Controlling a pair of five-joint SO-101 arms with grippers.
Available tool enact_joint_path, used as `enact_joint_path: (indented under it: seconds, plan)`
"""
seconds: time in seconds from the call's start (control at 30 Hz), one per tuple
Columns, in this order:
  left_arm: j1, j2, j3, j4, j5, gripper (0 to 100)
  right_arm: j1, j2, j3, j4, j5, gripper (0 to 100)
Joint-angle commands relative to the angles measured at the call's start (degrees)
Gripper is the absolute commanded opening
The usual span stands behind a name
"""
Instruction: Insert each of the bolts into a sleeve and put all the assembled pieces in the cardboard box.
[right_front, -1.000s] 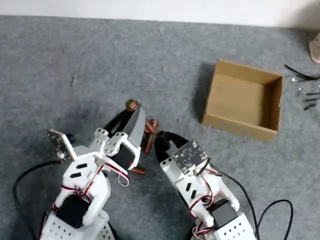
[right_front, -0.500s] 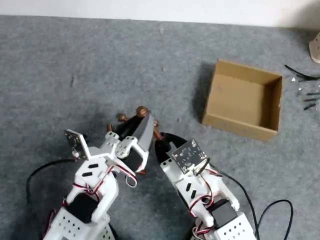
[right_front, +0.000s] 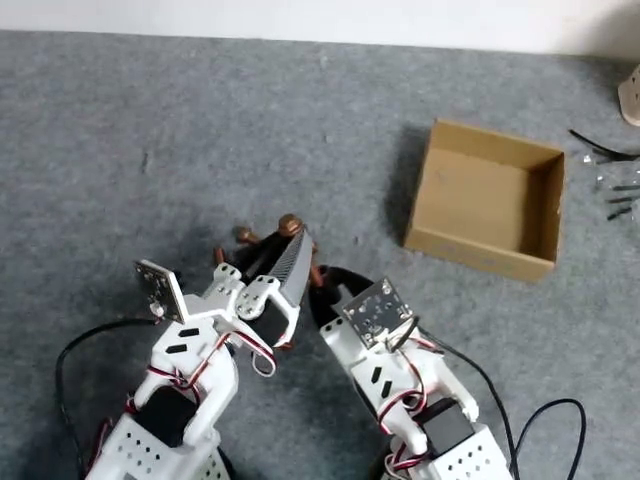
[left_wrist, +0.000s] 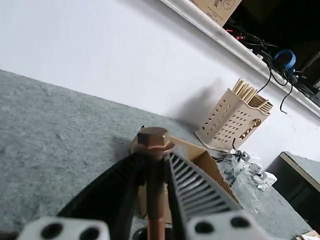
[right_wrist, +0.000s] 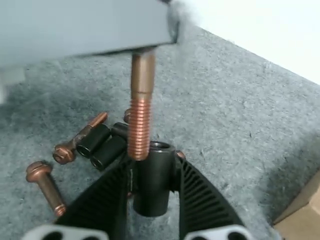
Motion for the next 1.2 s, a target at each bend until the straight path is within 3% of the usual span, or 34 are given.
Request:
enact_joint_path:
  seconds: [0.0,0.63,1.17]
  plan:
    - [-0.66,0.04,0.04,0.00,-0.53,6,-1.89,-1.36,6.55,1.63,0.62,0.6]
    - [-3.56,0.04,1.54,-0.88,2.20,6,-3.30,-1.36,6.11,2.33,0.62,0.7]
    - [1.71,0.13,1.54,5.27,2.20,6,-3.30,-1.36,6.02,2.24,0.62,0.7]
